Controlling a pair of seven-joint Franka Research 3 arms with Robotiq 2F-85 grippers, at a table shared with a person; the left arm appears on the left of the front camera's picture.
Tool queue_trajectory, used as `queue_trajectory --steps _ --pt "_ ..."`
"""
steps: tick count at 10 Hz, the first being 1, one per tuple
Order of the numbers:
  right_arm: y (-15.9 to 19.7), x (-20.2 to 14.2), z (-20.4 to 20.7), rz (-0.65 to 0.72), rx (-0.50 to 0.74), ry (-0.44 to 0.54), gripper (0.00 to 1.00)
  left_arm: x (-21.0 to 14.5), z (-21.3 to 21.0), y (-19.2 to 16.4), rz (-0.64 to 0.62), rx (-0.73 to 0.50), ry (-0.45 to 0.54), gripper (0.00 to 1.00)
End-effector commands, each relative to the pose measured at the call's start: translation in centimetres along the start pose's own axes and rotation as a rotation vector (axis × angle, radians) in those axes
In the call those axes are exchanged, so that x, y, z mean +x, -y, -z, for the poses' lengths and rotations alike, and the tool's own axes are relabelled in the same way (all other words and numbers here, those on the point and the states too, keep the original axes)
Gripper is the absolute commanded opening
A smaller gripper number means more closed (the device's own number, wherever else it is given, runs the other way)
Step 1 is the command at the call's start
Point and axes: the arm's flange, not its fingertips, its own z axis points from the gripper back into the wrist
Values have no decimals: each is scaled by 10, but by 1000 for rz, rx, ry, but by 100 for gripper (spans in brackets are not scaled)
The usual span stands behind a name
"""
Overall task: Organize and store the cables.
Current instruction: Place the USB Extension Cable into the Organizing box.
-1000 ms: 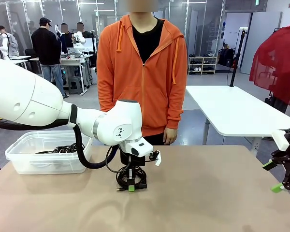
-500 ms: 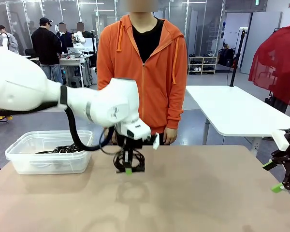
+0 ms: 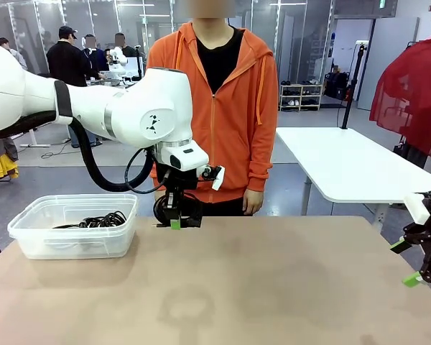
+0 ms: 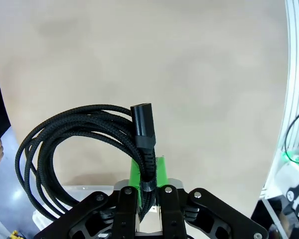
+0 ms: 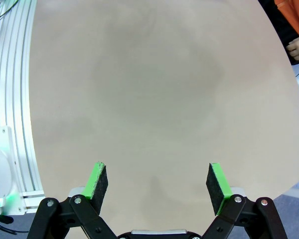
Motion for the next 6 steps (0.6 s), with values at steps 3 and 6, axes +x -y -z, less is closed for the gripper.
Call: queue_trajectory --steps 3,6 --pt "-1 3 -2 17 2 -9 100 2 -5 2 -6 8 2 0" --pt "-1 3 -2 17 2 -9 100 4 -1 2 4 1 1 14"
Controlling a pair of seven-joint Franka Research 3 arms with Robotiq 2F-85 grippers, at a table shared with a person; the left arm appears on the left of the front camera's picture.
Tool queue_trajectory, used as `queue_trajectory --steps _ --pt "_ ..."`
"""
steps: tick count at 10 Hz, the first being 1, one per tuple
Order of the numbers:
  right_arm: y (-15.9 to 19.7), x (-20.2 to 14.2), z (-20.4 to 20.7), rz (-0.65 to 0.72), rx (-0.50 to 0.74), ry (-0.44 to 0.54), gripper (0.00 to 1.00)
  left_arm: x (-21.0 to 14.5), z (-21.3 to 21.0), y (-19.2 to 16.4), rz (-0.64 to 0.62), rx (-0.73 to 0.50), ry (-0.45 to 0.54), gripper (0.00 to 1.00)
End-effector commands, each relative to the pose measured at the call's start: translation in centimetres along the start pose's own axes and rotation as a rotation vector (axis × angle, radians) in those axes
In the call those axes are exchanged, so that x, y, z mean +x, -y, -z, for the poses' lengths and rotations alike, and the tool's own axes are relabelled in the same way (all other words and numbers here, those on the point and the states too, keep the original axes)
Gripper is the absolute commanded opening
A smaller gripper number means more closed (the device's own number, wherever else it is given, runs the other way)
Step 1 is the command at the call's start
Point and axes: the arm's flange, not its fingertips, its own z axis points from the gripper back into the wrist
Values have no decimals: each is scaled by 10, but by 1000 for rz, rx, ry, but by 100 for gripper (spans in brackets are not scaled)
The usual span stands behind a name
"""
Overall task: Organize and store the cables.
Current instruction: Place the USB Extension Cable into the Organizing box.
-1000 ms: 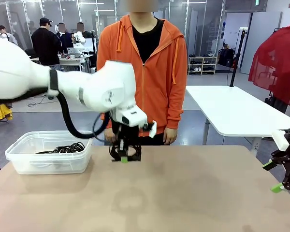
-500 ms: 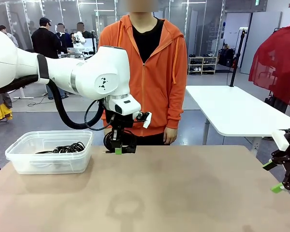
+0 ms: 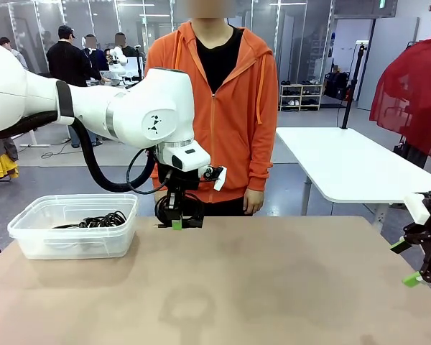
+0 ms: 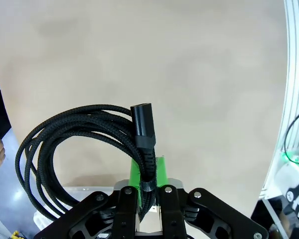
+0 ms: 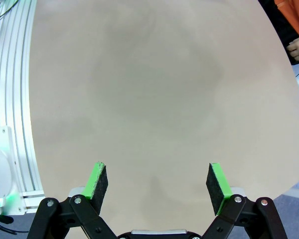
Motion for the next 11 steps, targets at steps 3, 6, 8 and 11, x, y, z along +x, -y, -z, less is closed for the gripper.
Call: queue_trajectory --steps 3,6,8,11 --pt "-1 3 -2 17 2 -9 100 -127 -24 -29 -180 -36 29 14" --pt "-1 3 -2 17 2 -9 100 -206 -36 -37 -394 42 115 14" --pt "-1 3 -2 17 2 -9 100 -247 -38 -51 -552 82 144 14" --pt "-1 3 -2 17 2 -9 100 -254 -18 -89 -772 68 194 14"
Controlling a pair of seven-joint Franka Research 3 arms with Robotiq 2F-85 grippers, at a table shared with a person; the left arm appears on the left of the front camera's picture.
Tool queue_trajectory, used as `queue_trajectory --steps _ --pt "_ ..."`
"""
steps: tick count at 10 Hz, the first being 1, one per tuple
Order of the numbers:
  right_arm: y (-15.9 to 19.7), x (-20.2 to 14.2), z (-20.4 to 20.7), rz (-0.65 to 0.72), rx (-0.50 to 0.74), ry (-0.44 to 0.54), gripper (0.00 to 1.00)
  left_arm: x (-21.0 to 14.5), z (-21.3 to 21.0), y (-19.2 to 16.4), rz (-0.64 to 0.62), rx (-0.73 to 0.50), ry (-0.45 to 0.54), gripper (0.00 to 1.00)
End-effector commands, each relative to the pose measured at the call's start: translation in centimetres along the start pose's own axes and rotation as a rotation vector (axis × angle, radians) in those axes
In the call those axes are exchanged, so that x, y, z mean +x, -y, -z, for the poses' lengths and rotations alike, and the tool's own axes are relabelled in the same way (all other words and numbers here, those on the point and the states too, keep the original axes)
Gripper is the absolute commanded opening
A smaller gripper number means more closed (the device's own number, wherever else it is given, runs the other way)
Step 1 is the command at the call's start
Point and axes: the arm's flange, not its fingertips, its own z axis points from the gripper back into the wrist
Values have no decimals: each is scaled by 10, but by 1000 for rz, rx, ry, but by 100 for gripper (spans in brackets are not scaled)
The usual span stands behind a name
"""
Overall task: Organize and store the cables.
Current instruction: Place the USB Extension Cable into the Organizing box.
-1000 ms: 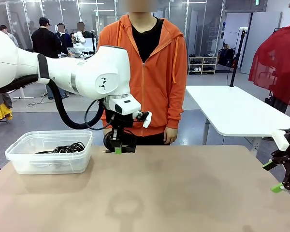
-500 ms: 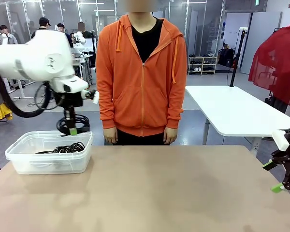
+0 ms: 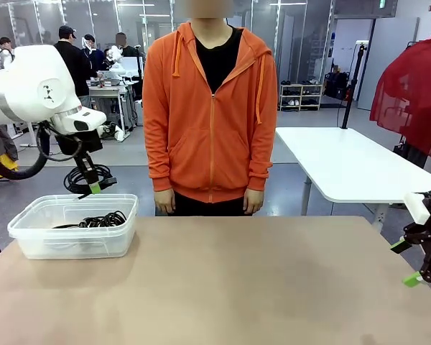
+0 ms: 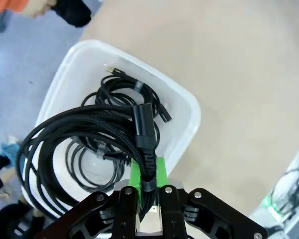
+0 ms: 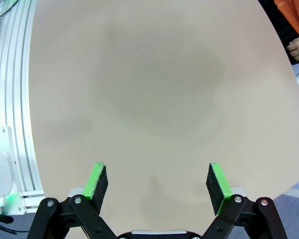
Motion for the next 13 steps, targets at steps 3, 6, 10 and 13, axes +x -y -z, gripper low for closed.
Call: queue_trajectory --steps 3,6,10,13 --pt "-1 2 -2 17 2 -7 100 31 51 -24 -321 25 58 14" --pt "-1 2 -2 17 2 -7 100 23 90 -43 -391 73 118 14" --pt "-1 2 -2 17 2 -7 100 12 110 -50 -418 1 139 14" --pt "-1 2 -2 17 2 -7 100 10 116 -51 -438 -50 69 23"
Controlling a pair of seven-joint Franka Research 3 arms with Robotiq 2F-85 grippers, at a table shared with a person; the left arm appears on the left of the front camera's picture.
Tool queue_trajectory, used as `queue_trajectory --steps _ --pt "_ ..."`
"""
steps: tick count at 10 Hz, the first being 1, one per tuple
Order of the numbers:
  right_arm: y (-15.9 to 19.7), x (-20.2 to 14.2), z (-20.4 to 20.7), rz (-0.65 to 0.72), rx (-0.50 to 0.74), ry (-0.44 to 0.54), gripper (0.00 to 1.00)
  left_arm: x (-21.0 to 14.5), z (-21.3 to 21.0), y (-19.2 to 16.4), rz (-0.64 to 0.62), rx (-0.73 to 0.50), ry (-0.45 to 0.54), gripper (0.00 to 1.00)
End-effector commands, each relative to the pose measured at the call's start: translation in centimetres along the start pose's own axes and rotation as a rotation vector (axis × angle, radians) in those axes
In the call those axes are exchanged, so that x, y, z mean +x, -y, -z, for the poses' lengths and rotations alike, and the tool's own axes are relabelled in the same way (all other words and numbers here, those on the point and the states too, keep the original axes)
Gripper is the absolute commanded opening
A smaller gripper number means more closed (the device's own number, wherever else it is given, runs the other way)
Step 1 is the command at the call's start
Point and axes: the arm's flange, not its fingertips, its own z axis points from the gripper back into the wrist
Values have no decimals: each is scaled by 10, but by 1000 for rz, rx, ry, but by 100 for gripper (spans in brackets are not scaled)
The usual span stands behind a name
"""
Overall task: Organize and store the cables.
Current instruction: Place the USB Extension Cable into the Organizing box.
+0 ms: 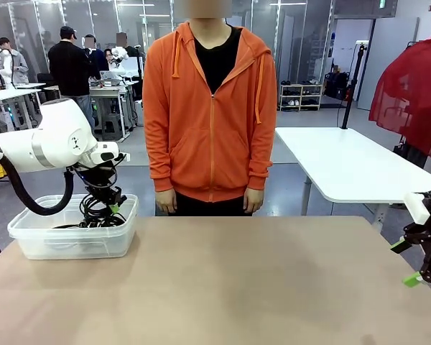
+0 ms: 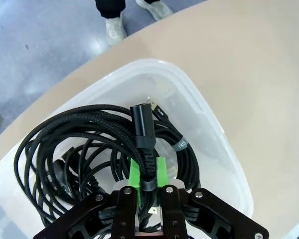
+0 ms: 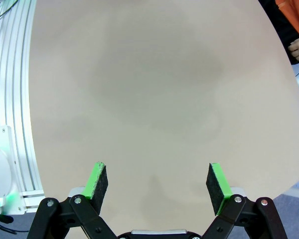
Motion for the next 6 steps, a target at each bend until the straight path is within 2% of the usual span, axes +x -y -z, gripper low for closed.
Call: queue_trajectory --steps 1,6 --pt "-1 2 -2 18 3 -6 100 -3 2 -3 -1 -37 -15 29" --pt "-1 2 -2 18 3 -6 100 -7 -1 2 5 -35 -2 67"
